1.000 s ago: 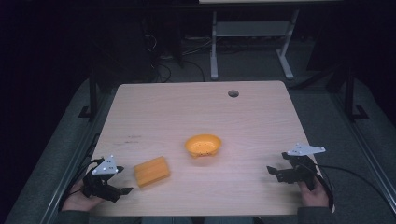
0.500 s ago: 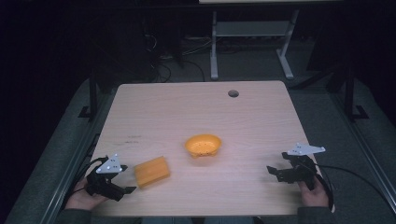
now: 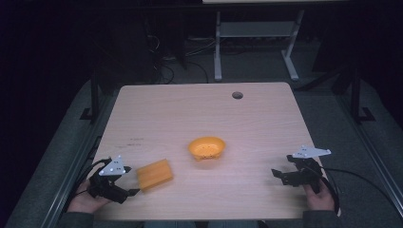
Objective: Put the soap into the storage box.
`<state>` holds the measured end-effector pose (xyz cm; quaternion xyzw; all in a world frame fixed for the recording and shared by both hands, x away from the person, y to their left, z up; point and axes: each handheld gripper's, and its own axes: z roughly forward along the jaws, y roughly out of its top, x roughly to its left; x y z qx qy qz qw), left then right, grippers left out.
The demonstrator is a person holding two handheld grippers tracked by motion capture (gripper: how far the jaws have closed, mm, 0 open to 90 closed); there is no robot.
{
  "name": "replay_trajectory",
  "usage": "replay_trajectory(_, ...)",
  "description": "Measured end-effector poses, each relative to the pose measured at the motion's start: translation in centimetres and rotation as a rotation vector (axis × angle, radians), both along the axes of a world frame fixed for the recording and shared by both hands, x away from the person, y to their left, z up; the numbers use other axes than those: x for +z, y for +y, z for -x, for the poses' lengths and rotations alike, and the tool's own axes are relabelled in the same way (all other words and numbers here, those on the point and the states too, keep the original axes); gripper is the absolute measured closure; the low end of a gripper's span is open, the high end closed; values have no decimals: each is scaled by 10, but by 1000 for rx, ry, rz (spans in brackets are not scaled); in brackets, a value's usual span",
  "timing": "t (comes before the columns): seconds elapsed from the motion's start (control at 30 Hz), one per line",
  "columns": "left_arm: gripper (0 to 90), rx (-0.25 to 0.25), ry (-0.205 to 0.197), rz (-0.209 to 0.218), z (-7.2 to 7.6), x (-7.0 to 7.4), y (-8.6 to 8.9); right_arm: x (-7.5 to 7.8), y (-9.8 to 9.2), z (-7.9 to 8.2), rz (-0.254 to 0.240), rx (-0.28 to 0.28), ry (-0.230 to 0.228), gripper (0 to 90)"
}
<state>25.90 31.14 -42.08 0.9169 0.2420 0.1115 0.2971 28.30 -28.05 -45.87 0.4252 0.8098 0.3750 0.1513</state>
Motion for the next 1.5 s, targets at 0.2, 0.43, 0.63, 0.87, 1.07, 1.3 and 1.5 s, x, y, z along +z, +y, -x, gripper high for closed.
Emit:
replay_trajectory(0.2, 166, -5, -2, 5, 0, 2, -1, 0, 0, 0, -1, 1, 1, 140)
replay_trajectory(0.43, 166, -18, -4, -5, -1, 4, -5, 1, 0, 1, -2, 3, -2, 140)
replay_trajectory(0.63, 166, -31, -9, -22, -4, 6, -9, 1, 0, 1, -2, 4, -2, 139)
replay_trajectory(0.87, 168, -53, -8, -24, -7, 9, -17, 2, 0, 1, -3, 3, -4, 140)
replay_trajectory(1.07, 168, -62, -9, -30, -9, 10, -23, 2, 0, 1, -5, 5, -5, 140)
replay_trajectory(1.3, 168, -76, -3, -32, -12, 11, -27, 2, 1, 1, -3, 11, -7, 140)
replay_trajectory(1.5, 168, -85, -2, -39, -16, 11, -32, 2, 1, 1, -2, 12, -3, 139)
